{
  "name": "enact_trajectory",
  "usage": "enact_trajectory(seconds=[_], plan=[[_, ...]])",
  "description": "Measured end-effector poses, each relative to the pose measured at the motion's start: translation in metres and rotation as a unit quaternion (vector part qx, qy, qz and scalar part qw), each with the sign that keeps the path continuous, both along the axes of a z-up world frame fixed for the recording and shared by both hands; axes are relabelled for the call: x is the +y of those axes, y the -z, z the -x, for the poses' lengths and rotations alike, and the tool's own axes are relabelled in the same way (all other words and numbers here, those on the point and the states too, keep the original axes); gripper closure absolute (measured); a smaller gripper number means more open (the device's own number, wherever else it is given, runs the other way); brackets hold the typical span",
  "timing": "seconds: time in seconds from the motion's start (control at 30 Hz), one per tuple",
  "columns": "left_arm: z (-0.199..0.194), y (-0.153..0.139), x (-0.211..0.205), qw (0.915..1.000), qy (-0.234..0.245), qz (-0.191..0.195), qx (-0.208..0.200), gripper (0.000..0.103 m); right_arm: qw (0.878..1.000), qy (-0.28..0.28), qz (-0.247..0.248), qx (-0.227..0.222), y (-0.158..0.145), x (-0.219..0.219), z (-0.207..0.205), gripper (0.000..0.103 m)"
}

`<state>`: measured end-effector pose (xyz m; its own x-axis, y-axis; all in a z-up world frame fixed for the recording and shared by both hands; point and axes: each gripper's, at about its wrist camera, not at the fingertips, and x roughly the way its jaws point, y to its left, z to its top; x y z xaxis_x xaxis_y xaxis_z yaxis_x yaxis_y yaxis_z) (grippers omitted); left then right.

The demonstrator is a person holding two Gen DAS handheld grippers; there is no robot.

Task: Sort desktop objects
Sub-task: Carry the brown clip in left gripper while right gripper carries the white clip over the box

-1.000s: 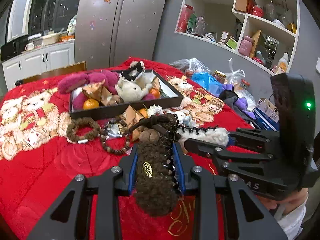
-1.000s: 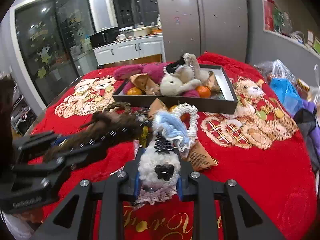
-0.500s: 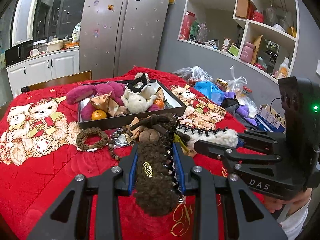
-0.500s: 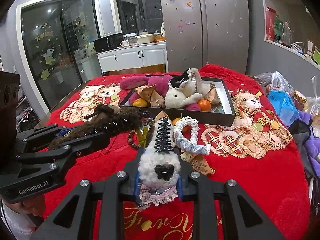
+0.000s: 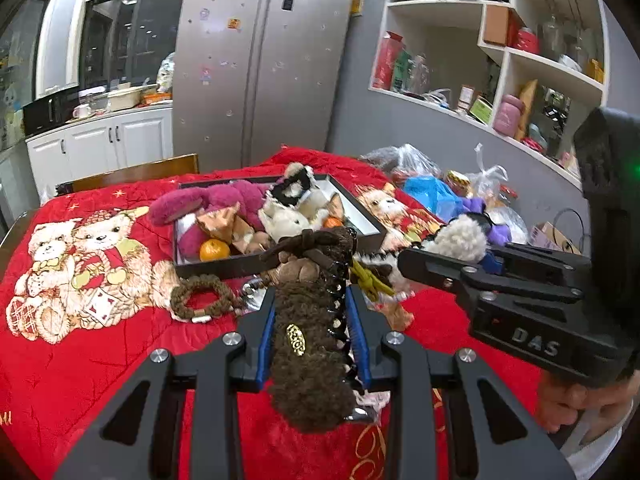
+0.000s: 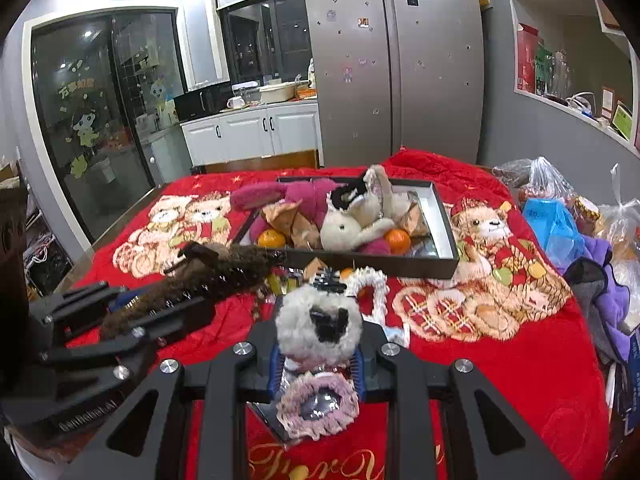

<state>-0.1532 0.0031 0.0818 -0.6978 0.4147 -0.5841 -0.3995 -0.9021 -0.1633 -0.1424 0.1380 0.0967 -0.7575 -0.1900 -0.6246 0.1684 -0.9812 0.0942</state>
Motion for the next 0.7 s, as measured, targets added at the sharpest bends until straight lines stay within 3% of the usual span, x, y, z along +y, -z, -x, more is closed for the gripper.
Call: enact_trajectory(seconds=[0.7], plan=[[0.057,-0.038,-0.008,0.9995,-0.028,-0.008,0.011,0.07,0.999,-0.003,-0.033,0.036,-0.044,-0.017,0.034,0.076]])
